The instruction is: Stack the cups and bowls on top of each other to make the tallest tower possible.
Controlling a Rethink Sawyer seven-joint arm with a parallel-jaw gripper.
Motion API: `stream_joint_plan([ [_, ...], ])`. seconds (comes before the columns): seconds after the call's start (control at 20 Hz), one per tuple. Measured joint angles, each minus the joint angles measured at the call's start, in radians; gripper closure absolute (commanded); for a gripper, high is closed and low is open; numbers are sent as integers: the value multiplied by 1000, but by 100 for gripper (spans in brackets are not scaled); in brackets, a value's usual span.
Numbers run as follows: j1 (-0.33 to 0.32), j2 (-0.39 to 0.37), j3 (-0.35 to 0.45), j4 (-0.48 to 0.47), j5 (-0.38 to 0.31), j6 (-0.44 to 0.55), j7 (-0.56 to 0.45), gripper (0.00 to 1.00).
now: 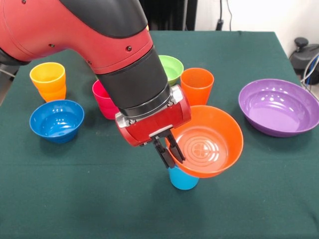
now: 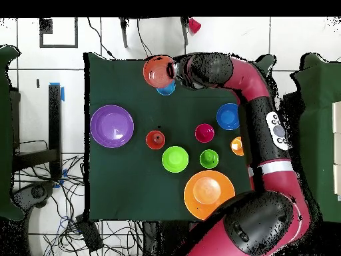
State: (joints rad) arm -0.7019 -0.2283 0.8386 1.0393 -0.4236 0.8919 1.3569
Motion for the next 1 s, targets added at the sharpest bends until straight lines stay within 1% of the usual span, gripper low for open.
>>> stream_joint_plan([
  [0.5, 0, 0, -6, -4, -7, 7, 0, 100],
  [1.0, 2, -5, -21, -16, -16, 38, 0, 100],
])
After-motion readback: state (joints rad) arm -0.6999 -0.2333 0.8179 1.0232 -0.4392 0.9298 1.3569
